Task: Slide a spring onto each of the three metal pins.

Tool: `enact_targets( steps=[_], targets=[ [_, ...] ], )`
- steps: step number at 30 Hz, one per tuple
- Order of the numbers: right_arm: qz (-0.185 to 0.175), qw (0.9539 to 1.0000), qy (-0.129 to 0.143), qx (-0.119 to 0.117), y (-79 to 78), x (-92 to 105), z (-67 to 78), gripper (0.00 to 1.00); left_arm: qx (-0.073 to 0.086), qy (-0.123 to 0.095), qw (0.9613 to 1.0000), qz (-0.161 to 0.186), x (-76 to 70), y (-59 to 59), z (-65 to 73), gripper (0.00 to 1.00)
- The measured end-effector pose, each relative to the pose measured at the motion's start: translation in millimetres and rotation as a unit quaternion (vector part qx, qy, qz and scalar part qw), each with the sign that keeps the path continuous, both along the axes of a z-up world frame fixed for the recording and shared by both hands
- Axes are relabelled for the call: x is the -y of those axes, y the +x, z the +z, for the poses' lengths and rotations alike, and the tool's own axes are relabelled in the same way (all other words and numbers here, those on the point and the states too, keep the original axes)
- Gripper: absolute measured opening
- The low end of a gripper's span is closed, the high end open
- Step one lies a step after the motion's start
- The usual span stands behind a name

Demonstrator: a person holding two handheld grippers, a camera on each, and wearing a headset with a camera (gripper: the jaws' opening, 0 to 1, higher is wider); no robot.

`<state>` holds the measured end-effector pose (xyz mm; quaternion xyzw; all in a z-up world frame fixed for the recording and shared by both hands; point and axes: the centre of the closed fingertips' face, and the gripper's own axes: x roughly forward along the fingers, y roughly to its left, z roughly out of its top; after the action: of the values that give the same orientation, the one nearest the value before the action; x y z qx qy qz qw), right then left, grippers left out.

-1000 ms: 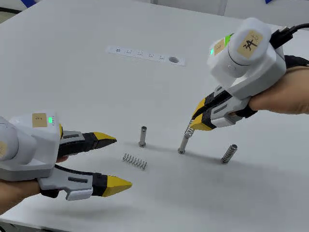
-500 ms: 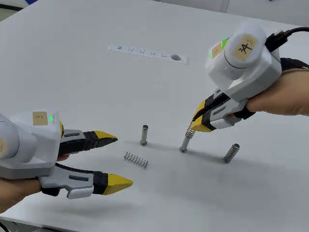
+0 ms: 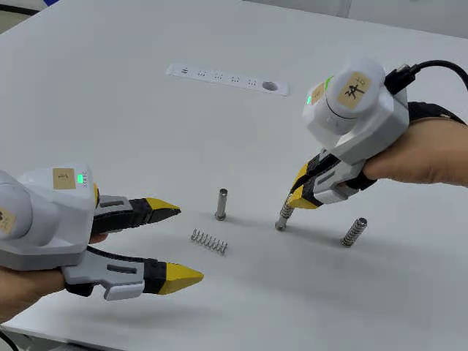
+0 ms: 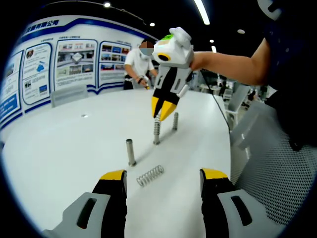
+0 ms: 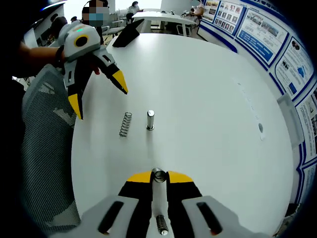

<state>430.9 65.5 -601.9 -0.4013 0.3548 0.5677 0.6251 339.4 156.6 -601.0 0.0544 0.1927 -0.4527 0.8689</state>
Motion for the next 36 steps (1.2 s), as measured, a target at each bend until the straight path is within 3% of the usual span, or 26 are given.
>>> enact_targets(
  steps=[14,21,30,36],
  targets=[
    [-0.004,0.9999,-0.013,-0.009,-2.2,1.7,-21.5,0.11,-0.001,0.002,1.0,0.002,-0.9,-1.1,0.1,0.61],
    [-0.007,0.9999,-0.007,-0.011,-1.5,1.2,-21.0,0.12,0.0,0.002,1.0,0.002,0.0,-1.5,0.9,0.61],
    [-0.01,0.9999,0.009,0.01,-3.6,-3.0,0.5,0.15,0.003,0.002,1.0,0.001,0.5,-1.4,1.5,0.6],
    [-0.003,0.9994,0.026,0.023,-12.4,-15.9,17.5,0.16,0.005,0.002,1.0,-0.001,1.4,-1.9,1.6,0.6]
  ],
)
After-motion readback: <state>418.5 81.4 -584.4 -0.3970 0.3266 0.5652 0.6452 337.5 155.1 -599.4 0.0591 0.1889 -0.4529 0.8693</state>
